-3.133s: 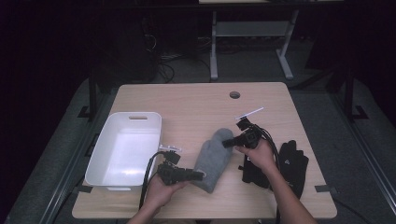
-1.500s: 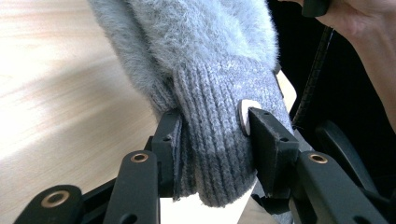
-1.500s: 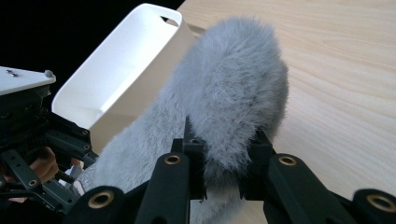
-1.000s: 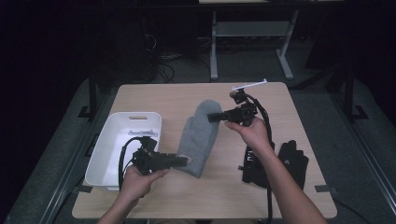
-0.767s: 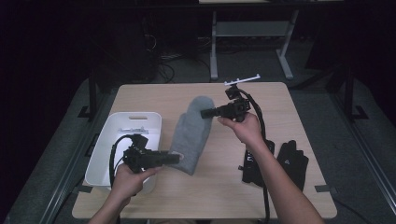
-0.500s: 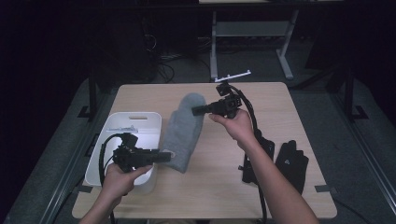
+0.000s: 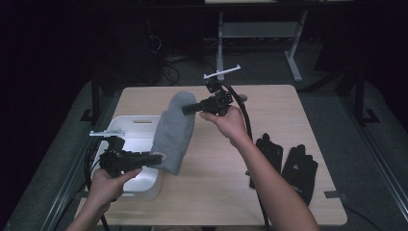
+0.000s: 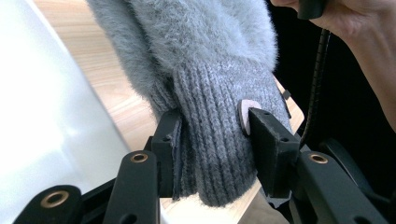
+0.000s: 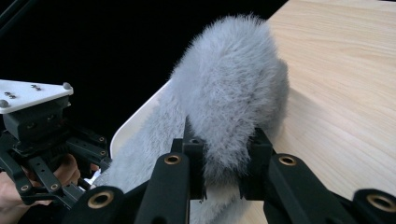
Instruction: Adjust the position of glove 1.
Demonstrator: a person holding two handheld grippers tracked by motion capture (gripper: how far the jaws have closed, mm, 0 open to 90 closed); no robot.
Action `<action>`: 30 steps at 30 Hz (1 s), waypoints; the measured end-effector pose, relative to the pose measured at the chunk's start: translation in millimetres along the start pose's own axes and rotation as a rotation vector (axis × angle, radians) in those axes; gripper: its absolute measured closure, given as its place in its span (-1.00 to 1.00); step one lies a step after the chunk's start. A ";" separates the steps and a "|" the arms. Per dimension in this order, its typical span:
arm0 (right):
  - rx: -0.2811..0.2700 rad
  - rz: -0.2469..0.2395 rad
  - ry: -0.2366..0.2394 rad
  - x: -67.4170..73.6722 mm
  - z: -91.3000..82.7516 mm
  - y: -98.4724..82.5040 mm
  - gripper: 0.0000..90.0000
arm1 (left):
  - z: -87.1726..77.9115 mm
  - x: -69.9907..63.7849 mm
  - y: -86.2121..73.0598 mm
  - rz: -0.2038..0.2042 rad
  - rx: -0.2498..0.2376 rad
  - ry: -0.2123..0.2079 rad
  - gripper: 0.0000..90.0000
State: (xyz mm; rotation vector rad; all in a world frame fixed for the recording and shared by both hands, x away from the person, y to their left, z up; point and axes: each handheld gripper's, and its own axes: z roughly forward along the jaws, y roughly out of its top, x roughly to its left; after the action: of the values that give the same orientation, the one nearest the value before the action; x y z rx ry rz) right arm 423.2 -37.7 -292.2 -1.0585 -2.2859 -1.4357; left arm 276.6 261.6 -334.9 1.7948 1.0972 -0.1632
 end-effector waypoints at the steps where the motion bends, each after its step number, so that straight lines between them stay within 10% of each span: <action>1: 0.001 0.002 0.002 1.7 2.7 1.7 0.69 | -4.8 2.1 -0.8 -0.005 -0.009 0.005 0.27; 30: 0.066 -0.028 0.064 18.3 73.5 25.9 0.68 | -46.2 31.2 -21.2 -0.070 -0.050 0.074 0.27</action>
State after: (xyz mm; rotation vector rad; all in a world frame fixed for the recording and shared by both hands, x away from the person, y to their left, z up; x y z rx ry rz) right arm 440.3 40.1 -300.4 -0.9516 -2.2946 -1.3738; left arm 263.1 319.2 -342.8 1.7311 1.2076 -0.1108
